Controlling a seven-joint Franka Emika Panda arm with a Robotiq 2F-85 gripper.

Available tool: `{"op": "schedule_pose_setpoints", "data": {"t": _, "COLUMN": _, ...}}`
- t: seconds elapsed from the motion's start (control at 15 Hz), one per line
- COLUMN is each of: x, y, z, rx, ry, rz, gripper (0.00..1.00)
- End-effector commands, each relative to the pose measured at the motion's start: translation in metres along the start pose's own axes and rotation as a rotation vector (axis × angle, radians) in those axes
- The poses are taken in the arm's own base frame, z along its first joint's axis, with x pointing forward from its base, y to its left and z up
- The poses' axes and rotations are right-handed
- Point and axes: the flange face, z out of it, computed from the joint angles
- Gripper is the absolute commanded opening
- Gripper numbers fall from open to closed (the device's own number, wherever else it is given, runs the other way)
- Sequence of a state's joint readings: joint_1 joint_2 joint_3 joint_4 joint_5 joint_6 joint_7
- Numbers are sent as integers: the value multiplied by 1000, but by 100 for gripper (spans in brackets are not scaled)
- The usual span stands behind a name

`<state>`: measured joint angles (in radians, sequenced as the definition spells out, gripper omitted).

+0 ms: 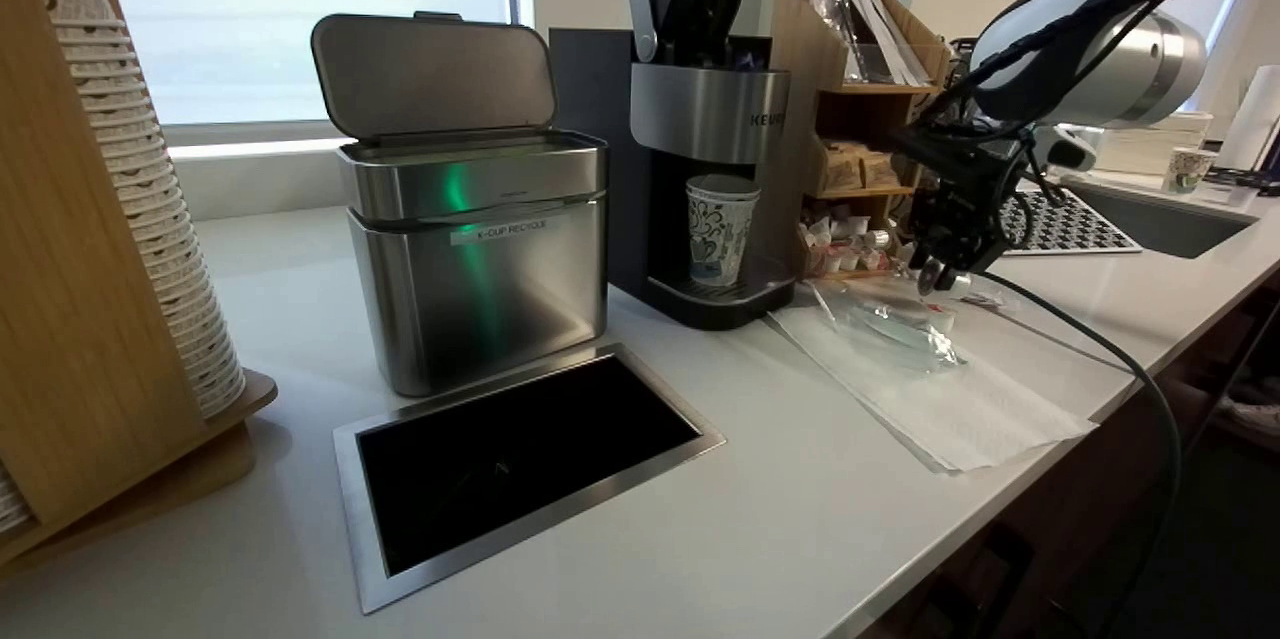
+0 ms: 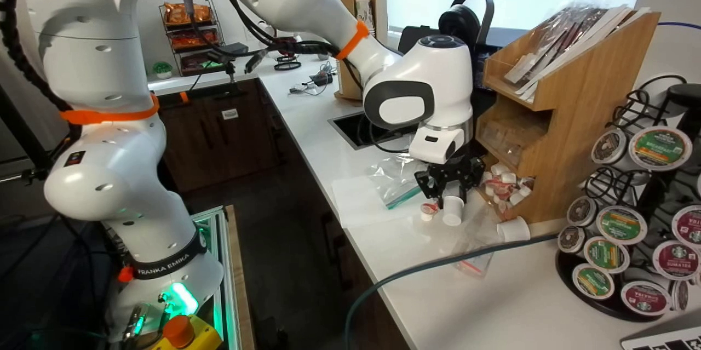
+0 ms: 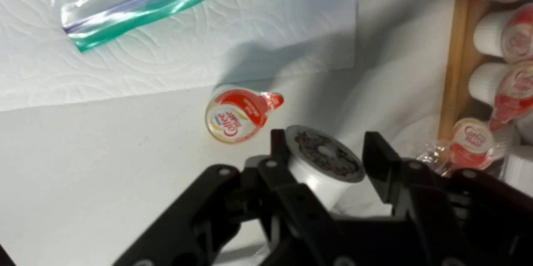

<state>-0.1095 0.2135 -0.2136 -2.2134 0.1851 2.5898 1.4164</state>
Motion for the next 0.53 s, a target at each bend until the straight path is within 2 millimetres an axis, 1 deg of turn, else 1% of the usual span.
{"op": "schedule_pose_setpoints", "data": {"t": 0.0, "x": -8, "y": 19, "z": -26, "rx": 5, "ry": -29, "rz": -201, "gripper": 25}}
{"op": "schedule_pose_setpoints", "data": {"t": 0.2, "x": -15, "y": 30, "z": -44, "rx": 10, "ry": -48, "rz": -375, "gripper": 25}}
{"op": "schedule_pose_setpoints", "data": {"t": 0.47, "x": -25, "y": 38, "z": -69, "rx": 17, "ry": -82, "rz": -602, "gripper": 25}}
